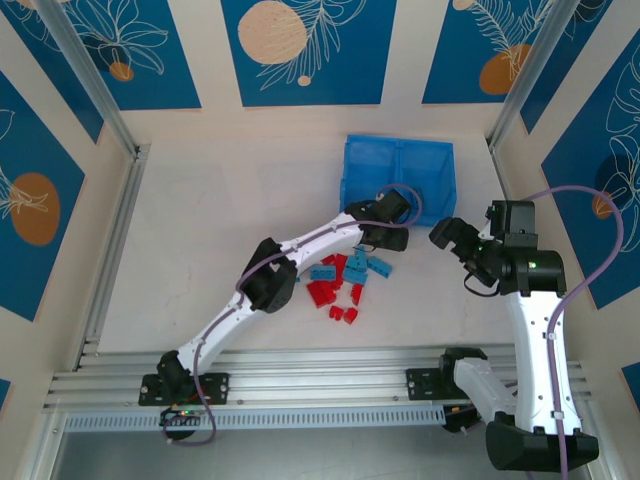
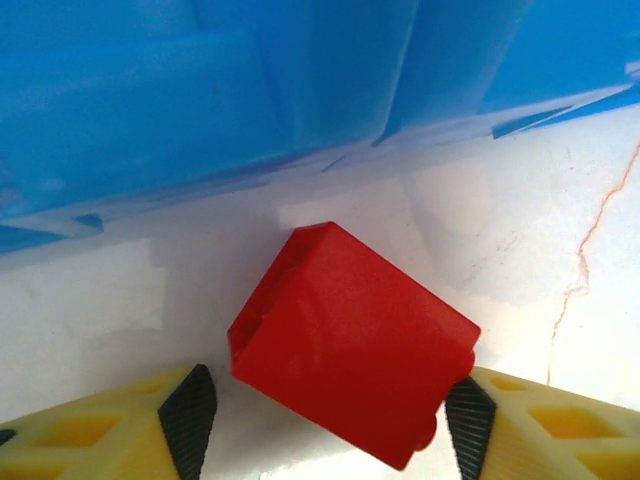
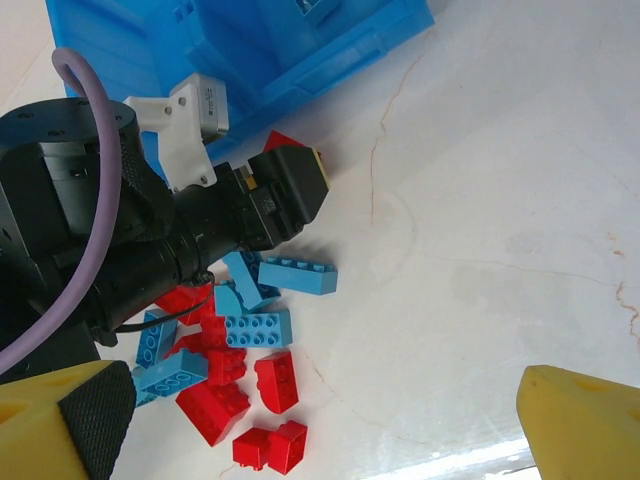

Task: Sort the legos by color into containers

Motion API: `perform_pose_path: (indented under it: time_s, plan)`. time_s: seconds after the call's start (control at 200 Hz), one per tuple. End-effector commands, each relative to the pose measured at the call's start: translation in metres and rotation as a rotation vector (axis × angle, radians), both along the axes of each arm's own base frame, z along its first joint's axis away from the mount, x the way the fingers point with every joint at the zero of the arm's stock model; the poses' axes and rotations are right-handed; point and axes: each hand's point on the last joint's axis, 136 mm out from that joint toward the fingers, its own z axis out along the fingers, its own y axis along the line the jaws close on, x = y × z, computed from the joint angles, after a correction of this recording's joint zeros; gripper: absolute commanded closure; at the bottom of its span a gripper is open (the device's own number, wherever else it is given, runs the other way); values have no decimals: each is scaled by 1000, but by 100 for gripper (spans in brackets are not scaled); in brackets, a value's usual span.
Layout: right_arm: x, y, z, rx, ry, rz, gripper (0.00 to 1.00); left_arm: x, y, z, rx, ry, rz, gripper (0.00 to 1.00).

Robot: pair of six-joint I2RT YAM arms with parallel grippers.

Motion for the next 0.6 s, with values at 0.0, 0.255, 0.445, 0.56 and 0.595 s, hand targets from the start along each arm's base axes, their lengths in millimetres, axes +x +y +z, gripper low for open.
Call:
perform_pose_path:
  time_s: [0.0,0.255,0.445,0.56,0.595]
  plan:
    - [-4,4,2,19,-3,13,0,-15,24,-34,128,86,-19,37]
    - [-3,9,-3,52,5,18,0,-23,22,-19,130,70,-148,48]
    - [-2,10,-6,65,9,17,0,-26,20,-4,123,34,-221,56]
    - [-2,11,-7,68,14,17,1,-30,23,1,131,33,-259,58]
    - [-3,11,-7,68,15,16,0,-32,25,3,136,33,-267,58]
